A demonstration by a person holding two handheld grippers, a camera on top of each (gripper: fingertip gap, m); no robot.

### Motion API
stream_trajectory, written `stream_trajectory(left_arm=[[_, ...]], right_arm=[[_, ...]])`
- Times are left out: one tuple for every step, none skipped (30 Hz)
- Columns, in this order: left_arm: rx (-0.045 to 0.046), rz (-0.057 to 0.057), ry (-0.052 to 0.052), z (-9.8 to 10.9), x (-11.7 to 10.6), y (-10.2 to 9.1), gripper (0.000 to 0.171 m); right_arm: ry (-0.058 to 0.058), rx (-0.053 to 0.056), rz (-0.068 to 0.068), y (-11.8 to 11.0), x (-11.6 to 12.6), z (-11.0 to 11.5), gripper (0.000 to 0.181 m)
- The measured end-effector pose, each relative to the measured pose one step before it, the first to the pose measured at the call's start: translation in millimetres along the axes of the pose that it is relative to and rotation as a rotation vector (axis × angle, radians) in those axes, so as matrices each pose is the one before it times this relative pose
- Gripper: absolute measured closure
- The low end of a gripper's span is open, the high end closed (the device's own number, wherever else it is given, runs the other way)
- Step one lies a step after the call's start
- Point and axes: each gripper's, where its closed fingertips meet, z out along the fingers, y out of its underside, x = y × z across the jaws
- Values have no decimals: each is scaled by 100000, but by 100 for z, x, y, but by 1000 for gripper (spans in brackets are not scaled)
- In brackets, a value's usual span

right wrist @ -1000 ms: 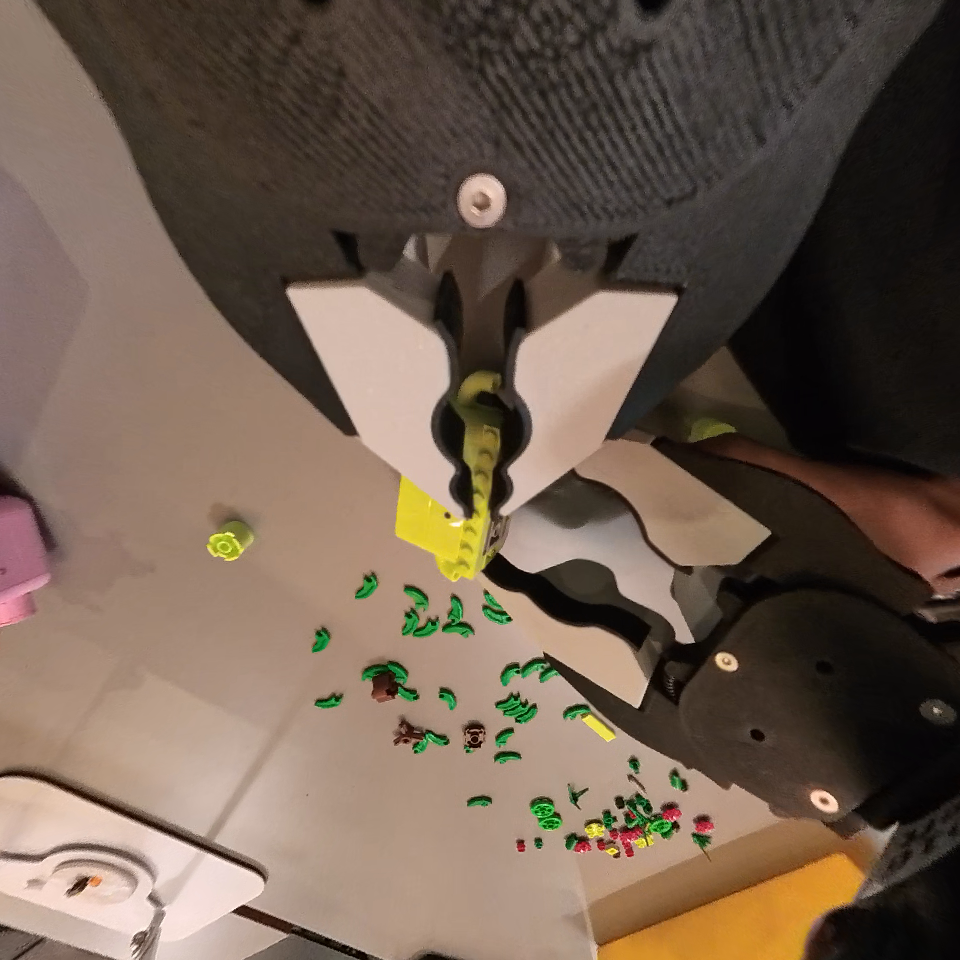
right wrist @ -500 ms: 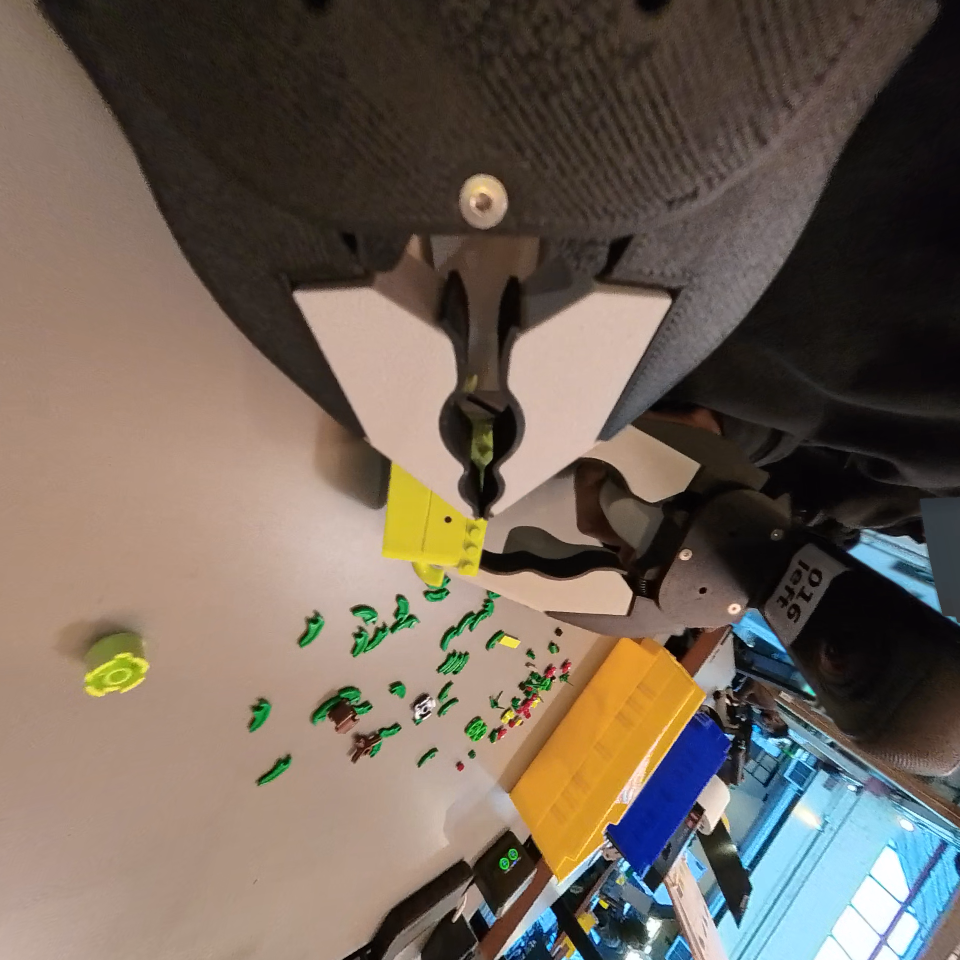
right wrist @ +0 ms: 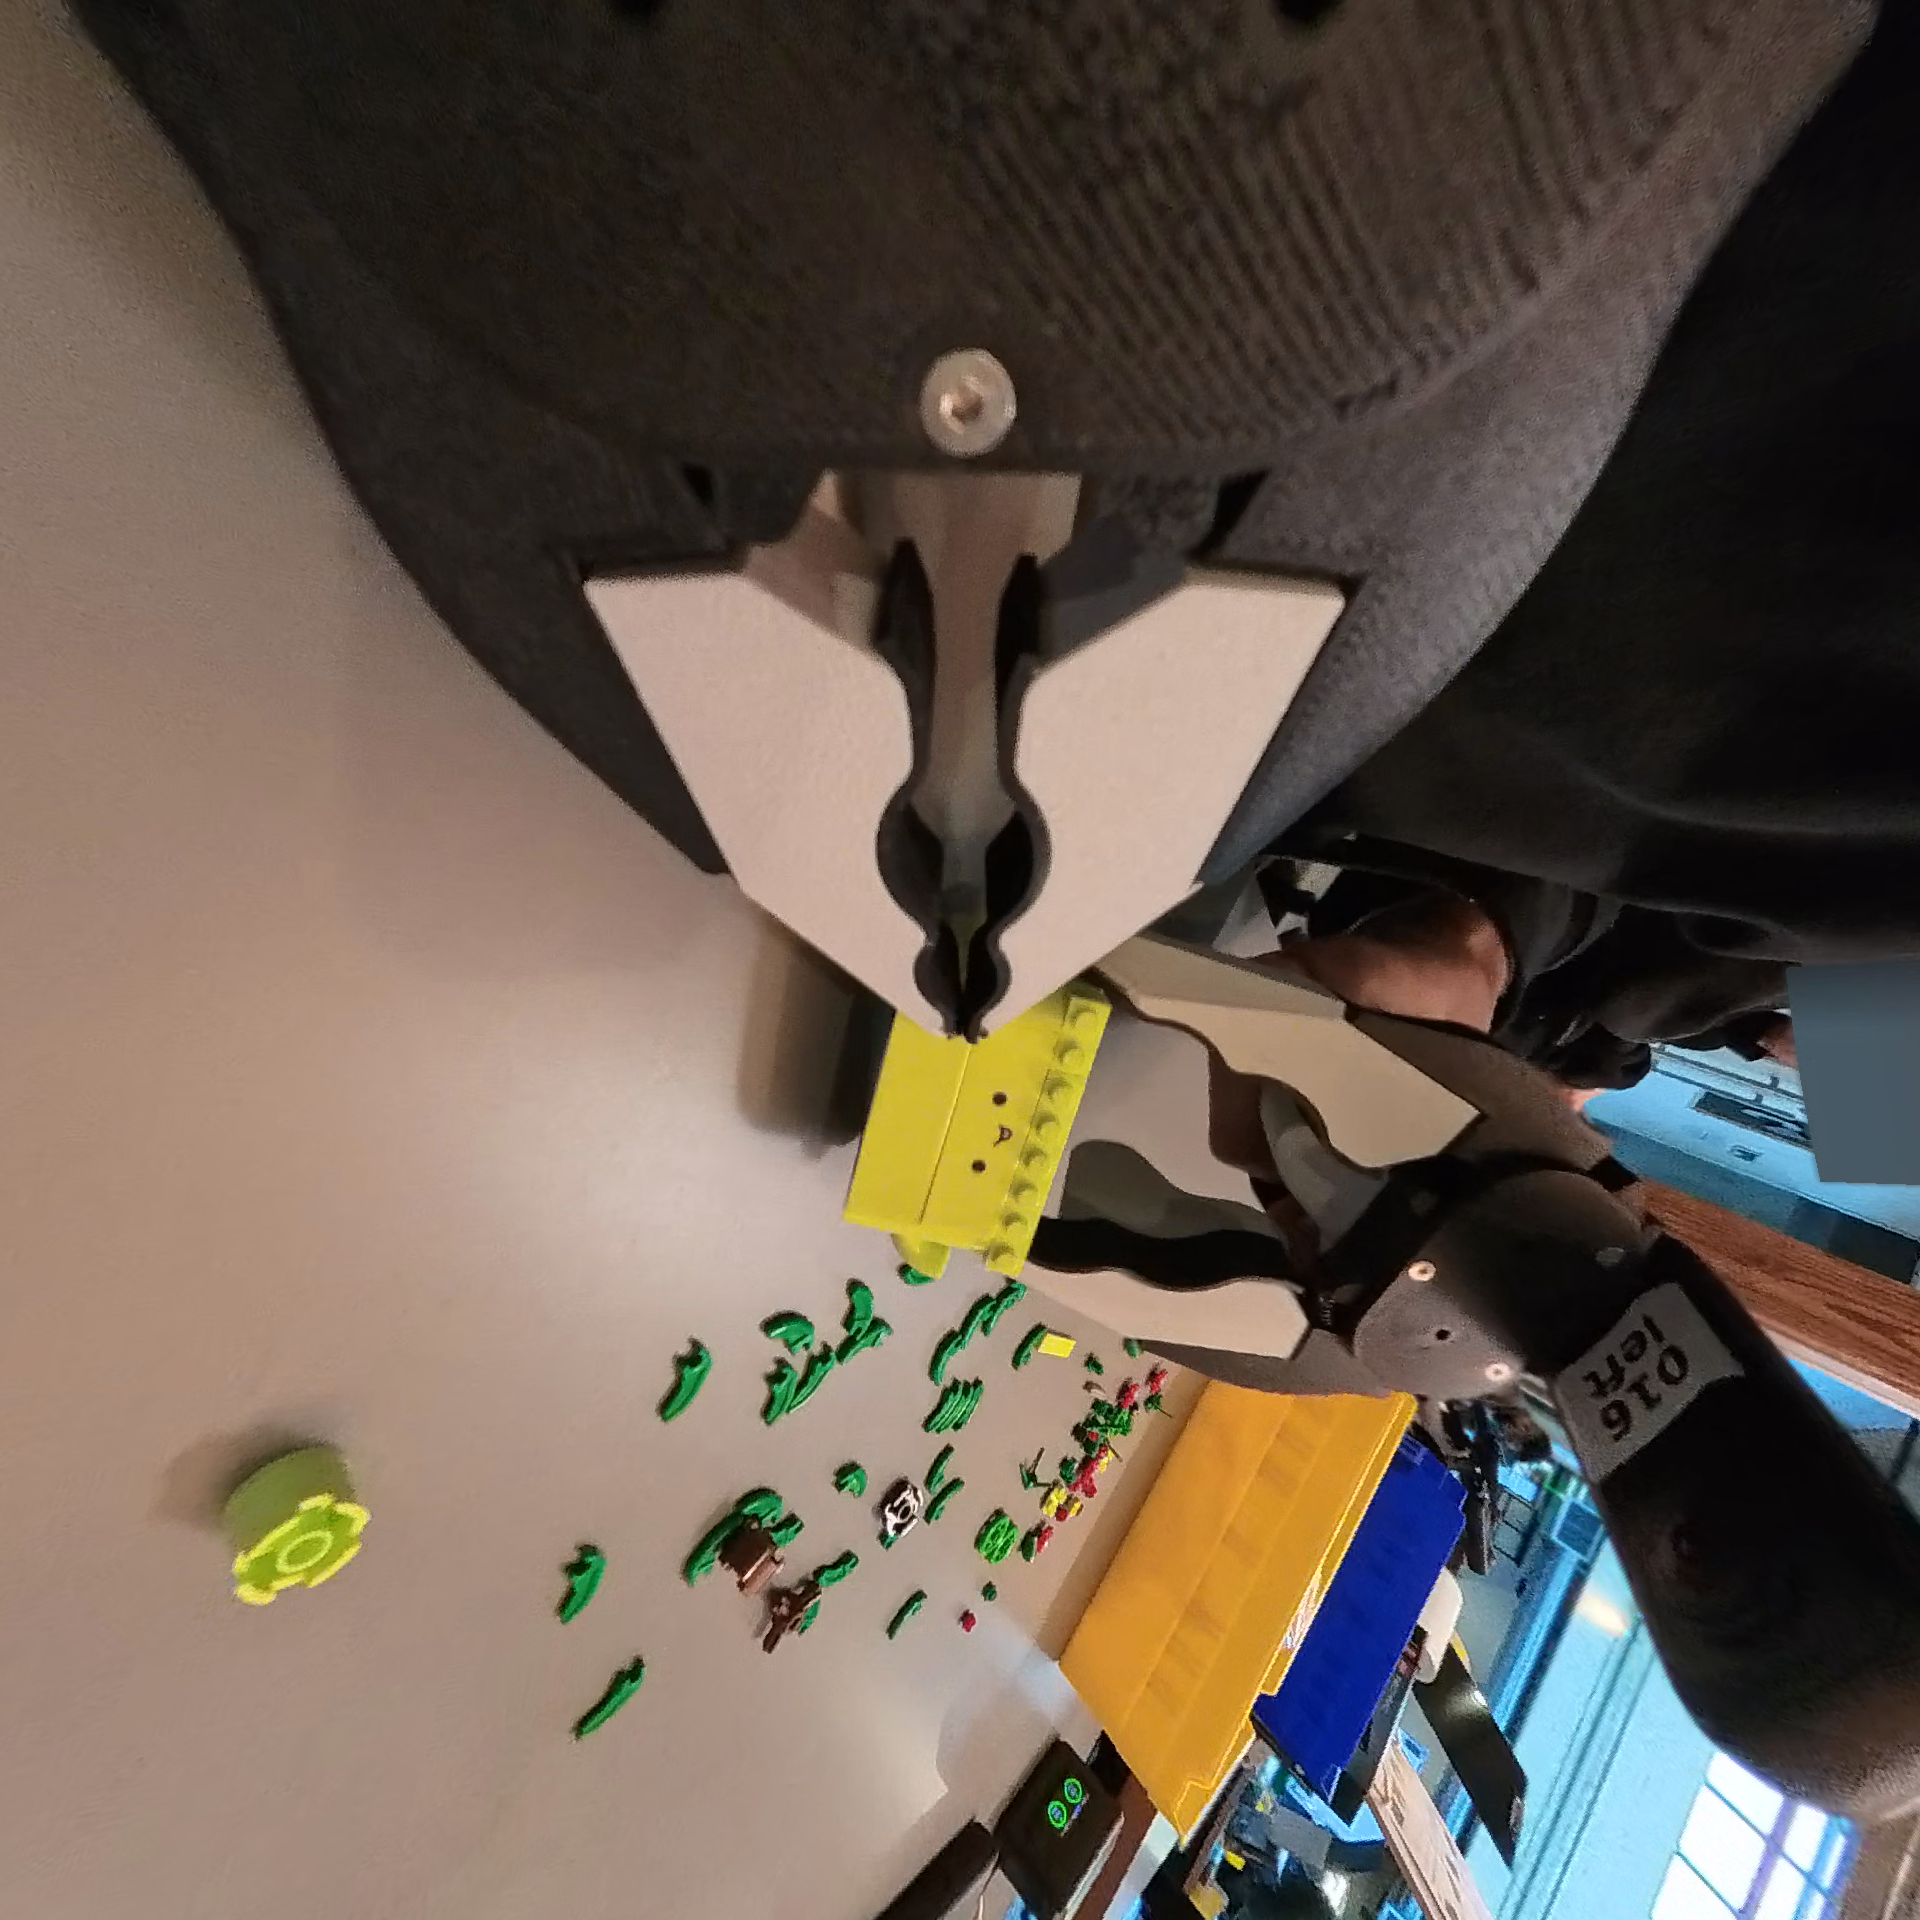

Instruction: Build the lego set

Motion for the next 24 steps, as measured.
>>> stream_trajectory(left_arm=[[-808,992,-600,9,22,34,100],[-898,594,-232,-4,56,22,100],[-869,134,247,-44,74,4,100],[-757,-115,685,-79,82,9,100],[-309,-517,1458,-106,158,-30,100],[624,-1008,1954,-144,208,-153,101],[1890,-1248,2229,-197,226,-300,103],[2904,-1447,2871,-266,293,-432,106],[2969,-1655,3435,-287,359,-460,105],[2401,-1823,3051,-253,308,-404,105],[1555,-1598,2480,-165,207,-233,104],[835,-1383,1715,-86,69,-73,103],[438,-1284,301,-51,-128,44,101],[399,-611,-94,-58,-136,104,100],[139,44,118,-55,-25,170,97],[404,594,-66,-93,30,134,95],[1142,1439,7,-135,146,39,94],[1198,2079,-757,-175,76,55,92],[1372,2398,-1485,-158,-16,26,91],[1196,2352,-1231,-98,-9,48,90],[561,1977,-964,10,-35,115,89],[-14,1349,-766,114,-54,161,88],[-88,862,-185,206,-7,119,88],[21,713,377,295,54,54,87]], right_arm=[[1772,-1097,-574,152,334,-58,181],[2494,-1214,-1320,170,410,-65,181],[2245,-1477,-1760,187,349,-33,181],[1703,-1391,-1556,142,243,-4,181],[813,-1377,-1422,139,63,66,181],[206,-1399,-1373,134,-65,124,181],[150,-1593,-1388,185,-100,173,181],[415,-1932,-1450,246,-90,224,181],[1072,-2147,-1460,282,-18,227,181],[1206,-1884,-1608,249,-14,206,181],[785,-1650,-1559,213,-66,176,181],[867,-1403,-1026,186,-5,154,181],[174,-911,-486,117,-29,89,179],[-513,-224,172,34,-42,13,178],[-1080,474,861,-59,-35,-60,178],[-1587,1140,1308,-154,-52,-144,177],[-2212,1760,1322,-232,-111,-201,176],[-2658,2230,1030,-287,-194,-264,175],[-2422,2527,713,-322,-181,-319,175],[-2418,2691,241,-360,-205,-337,174],[-2287,2582,-70,-361,-213,-337,174],[-1384,2052,73,-305,-76,-310,174],[-798,1228,507,-202,35,-253,174],[-870,436,1098,-96,59,-165,174]])
